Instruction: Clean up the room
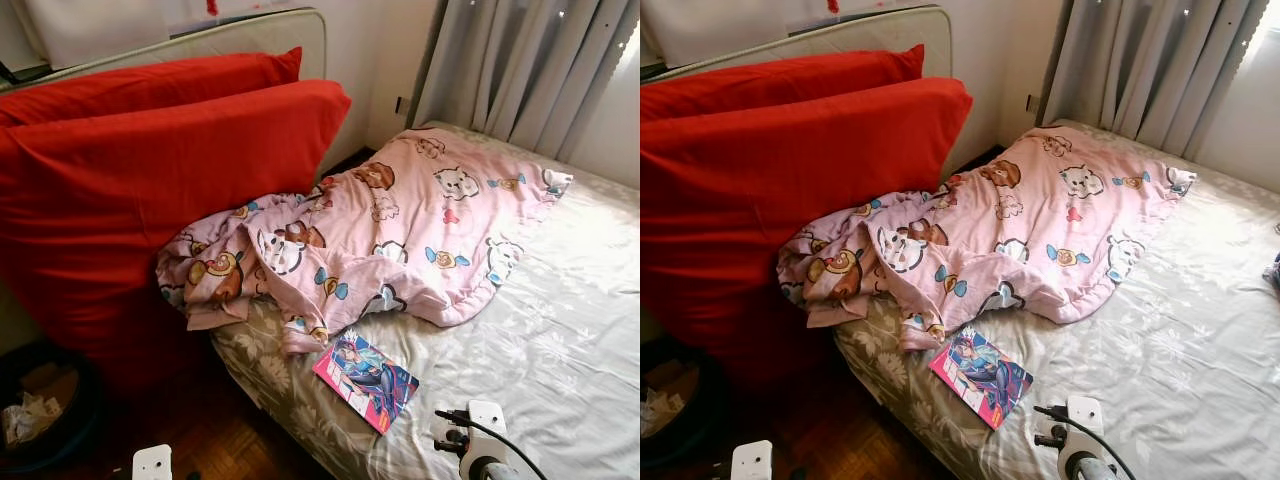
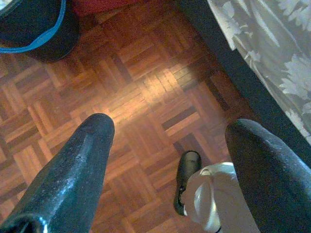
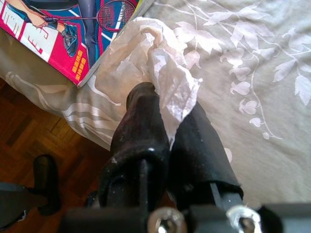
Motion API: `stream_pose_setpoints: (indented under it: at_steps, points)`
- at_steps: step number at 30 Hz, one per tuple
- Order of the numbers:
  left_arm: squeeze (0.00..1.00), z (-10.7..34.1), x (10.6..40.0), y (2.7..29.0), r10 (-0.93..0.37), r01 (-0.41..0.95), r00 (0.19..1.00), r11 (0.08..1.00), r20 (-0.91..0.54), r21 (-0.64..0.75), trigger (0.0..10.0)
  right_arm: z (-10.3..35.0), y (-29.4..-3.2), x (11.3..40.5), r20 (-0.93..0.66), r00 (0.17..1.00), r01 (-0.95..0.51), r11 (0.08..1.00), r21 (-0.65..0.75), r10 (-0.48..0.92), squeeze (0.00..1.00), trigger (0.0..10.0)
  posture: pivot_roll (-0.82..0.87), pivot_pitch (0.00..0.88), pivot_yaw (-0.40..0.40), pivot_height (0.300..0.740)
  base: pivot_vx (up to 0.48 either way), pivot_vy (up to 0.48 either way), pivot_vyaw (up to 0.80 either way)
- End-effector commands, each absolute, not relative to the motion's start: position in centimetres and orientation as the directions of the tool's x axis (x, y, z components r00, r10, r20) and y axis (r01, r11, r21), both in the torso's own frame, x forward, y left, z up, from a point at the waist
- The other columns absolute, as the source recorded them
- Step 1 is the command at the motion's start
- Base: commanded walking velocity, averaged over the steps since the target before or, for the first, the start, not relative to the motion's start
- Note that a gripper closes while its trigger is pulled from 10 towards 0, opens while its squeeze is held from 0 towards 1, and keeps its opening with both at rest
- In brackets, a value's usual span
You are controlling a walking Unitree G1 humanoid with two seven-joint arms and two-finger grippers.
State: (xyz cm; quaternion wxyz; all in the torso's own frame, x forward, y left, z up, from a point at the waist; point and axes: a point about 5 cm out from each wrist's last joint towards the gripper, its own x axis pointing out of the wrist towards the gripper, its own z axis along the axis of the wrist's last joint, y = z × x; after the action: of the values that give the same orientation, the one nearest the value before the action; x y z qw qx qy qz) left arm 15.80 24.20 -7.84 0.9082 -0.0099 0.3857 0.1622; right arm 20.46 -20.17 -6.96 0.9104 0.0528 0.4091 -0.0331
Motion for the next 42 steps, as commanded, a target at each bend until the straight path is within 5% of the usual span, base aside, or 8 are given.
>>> stream_pose_setpoints:
  at_steps: [1, 21, 42]
  points:
    - [0.00, -8.1, 15.5, 24.3, 0.282, -0.314, 0.629, 0.945, -0.725, 0.096, 10.0, -7.1, -20.3, 20.2, -0.759, 0.650, 0.104, 0.993, 0.061, -0.022, 0.00, 10.0, 0.04, 0.000, -0.051, 0.740, 0.000, 0.000, 0.00]
    - [0.00, -8.5, 12.7, 26.6, 0.285, -0.319, 0.565, 0.941, -0.775, 0.113, 10.0, -7.2, -20.0, 20.1, -0.766, 0.643, 0.093, 0.994, 0.063, -0.011, 0.00, 10.0, 0.04, 0.000, -0.032, 0.740, 0.000, 0.219, 0.00]
    - [0.00, -8.8, 12.5, 26.0, 0.272, -0.317, 0.551, 0.943, -0.789, 0.104, 10.0, -7.2, -19.9, 20.3, -0.764, 0.645, 0.102, 0.992, 0.069, -0.013, 0.00, 10.0, 0.04, 0.000, -0.030, 0.740, 0.000, 0.351, 0.00]
